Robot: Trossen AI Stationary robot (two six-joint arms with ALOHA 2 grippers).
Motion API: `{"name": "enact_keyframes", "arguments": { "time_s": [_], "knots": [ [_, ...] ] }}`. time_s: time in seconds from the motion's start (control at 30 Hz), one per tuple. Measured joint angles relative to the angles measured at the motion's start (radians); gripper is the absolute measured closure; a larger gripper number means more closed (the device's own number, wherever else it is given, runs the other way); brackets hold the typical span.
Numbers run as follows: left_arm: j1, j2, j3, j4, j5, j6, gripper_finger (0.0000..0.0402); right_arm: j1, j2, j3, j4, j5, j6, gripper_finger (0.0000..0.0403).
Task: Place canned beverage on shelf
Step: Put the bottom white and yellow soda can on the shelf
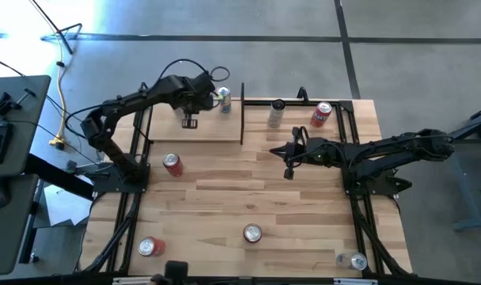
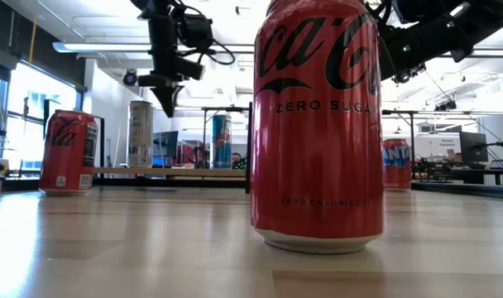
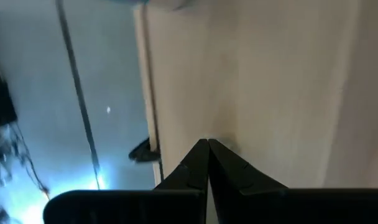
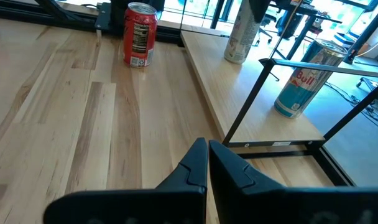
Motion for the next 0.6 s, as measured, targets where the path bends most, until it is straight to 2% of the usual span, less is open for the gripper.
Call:
{"name": "enact_keyframes", "arguments": {
  "time_s": [0.2, 0.6],
  "knots": [
    [-0.029, 0.063, 0.000, -0.013, 0.059, 0.088, 0.0401, 0.000, 0.000, 0.000, 0.000, 0.000, 0.000, 0.0403],
    [0.006, 0.188, 0.000, -0.057, 0.040, 0.108, 0.0401, 0.000, 0.000, 0.000, -0.001, 0.000, 0.000, 0.0403]
  ]
}}
